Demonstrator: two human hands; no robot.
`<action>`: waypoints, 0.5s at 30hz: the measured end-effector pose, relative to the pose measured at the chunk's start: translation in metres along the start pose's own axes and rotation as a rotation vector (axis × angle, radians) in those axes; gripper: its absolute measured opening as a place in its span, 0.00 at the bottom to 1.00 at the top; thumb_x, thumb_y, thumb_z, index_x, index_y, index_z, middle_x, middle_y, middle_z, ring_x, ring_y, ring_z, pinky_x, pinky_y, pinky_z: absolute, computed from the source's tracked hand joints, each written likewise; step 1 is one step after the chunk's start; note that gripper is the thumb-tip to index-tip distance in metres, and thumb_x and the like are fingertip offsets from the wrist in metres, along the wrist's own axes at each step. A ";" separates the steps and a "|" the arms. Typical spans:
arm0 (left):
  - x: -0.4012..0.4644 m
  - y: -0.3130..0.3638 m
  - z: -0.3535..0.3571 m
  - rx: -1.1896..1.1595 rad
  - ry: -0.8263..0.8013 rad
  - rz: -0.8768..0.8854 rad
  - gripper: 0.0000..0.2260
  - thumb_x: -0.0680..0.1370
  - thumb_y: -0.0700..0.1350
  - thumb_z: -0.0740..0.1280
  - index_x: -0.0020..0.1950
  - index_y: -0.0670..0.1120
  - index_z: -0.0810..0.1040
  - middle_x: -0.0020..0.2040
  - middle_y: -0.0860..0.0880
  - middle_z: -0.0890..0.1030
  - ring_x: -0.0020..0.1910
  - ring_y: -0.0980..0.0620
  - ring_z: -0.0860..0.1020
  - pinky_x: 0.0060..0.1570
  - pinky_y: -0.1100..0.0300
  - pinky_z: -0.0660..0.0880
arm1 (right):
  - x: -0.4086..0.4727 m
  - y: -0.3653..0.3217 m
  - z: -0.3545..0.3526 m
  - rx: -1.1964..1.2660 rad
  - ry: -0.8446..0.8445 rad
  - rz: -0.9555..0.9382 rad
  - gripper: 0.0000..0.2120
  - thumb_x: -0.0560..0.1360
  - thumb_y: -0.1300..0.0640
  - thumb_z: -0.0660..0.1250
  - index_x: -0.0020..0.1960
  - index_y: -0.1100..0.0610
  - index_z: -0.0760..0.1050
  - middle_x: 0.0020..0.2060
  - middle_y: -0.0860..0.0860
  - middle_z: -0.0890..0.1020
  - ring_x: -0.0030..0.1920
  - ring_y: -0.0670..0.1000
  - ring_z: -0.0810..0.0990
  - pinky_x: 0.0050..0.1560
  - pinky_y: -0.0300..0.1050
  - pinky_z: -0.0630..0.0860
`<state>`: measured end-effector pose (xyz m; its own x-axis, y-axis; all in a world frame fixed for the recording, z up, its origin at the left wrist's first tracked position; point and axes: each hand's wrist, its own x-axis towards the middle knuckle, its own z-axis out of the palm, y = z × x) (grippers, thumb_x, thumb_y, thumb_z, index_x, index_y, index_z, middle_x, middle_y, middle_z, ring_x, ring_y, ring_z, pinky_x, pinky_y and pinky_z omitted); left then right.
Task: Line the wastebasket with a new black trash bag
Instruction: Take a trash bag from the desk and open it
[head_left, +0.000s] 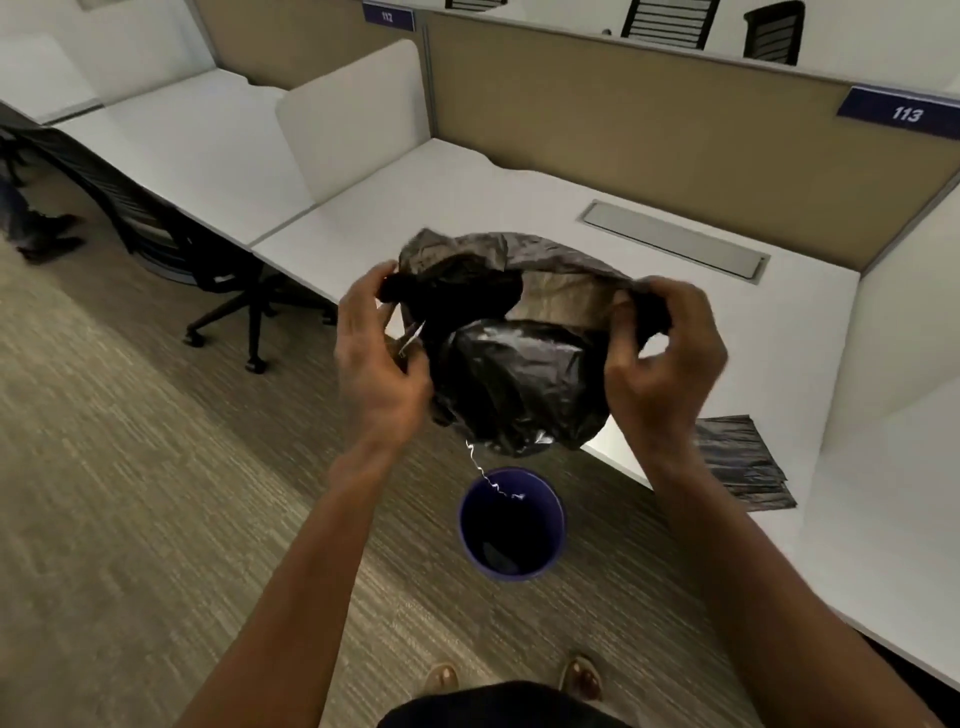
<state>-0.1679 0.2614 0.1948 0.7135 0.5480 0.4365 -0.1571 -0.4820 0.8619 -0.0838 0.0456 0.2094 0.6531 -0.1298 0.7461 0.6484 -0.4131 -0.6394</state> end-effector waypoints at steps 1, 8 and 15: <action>-0.010 -0.003 -0.002 0.008 0.031 0.102 0.35 0.79 0.34 0.71 0.82 0.48 0.60 0.81 0.45 0.62 0.80 0.47 0.68 0.72 0.56 0.75 | -0.012 -0.004 0.000 -0.010 0.042 -0.077 0.06 0.79 0.64 0.69 0.52 0.67 0.79 0.51 0.59 0.82 0.51 0.51 0.79 0.49 0.39 0.76; -0.178 -0.149 -0.029 0.451 -0.769 -0.697 0.18 0.84 0.55 0.62 0.69 0.48 0.76 0.70 0.44 0.78 0.70 0.44 0.78 0.69 0.56 0.74 | -0.234 0.087 -0.031 -0.591 -1.567 0.365 0.14 0.78 0.53 0.61 0.61 0.53 0.76 0.65 0.57 0.80 0.65 0.58 0.79 0.61 0.47 0.74; -0.223 -0.215 -0.069 0.435 -0.838 -0.944 0.20 0.76 0.34 0.66 0.67 0.47 0.79 0.47 0.47 0.80 0.47 0.50 0.79 0.40 0.70 0.75 | -0.279 0.101 -0.062 -0.539 -1.233 0.896 0.02 0.77 0.52 0.69 0.46 0.46 0.76 0.47 0.47 0.81 0.50 0.50 0.80 0.48 0.41 0.70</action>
<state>-0.3402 0.2899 -0.0702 0.6535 0.2830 -0.7020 0.7431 -0.4165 0.5238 -0.2244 -0.0164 -0.0516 0.8000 0.1646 -0.5770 -0.1264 -0.8938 -0.4302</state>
